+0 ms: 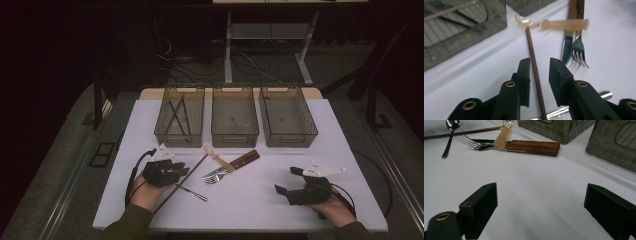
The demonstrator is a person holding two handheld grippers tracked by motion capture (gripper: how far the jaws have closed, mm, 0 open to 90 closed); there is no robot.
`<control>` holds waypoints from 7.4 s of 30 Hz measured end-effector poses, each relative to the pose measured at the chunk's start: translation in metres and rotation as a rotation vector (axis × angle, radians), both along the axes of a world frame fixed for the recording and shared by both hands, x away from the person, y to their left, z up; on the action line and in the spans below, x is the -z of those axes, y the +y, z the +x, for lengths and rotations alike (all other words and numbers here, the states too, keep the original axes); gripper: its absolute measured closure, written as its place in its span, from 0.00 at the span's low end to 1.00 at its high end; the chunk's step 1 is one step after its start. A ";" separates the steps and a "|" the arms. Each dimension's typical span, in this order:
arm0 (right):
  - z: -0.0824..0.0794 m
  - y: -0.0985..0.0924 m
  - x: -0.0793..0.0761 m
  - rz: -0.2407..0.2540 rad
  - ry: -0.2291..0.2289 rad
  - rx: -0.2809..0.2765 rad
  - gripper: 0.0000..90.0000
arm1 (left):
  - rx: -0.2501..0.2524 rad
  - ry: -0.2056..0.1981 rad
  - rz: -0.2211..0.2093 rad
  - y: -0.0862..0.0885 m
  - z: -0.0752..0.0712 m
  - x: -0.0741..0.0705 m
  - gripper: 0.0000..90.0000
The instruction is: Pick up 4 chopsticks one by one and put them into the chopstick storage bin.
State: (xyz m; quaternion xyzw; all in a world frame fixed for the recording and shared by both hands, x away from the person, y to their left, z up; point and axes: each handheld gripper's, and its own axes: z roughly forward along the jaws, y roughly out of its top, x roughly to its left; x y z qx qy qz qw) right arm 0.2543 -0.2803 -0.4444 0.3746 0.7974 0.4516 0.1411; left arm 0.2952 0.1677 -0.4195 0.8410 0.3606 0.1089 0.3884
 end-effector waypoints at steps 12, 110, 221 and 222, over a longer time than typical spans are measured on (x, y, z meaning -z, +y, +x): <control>0.000 0.000 0.000 -0.003 0.002 0.001 0.12 | 0.031 0.074 0.039 -0.002 0.001 0.012 0.83; 0.002 0.000 0.001 -0.016 0.005 -0.004 0.12 | -0.023 -0.057 -0.165 0.001 0.048 -0.040 0.95; 0.000 -0.001 0.000 -0.002 -0.002 0.007 0.12 | 0.062 -0.114 -0.165 -0.024 0.081 -0.056 0.21; 0.001 -0.001 0.001 -0.003 -0.002 0.006 0.12 | 0.064 -0.112 -0.169 -0.025 0.079 -0.054 0.20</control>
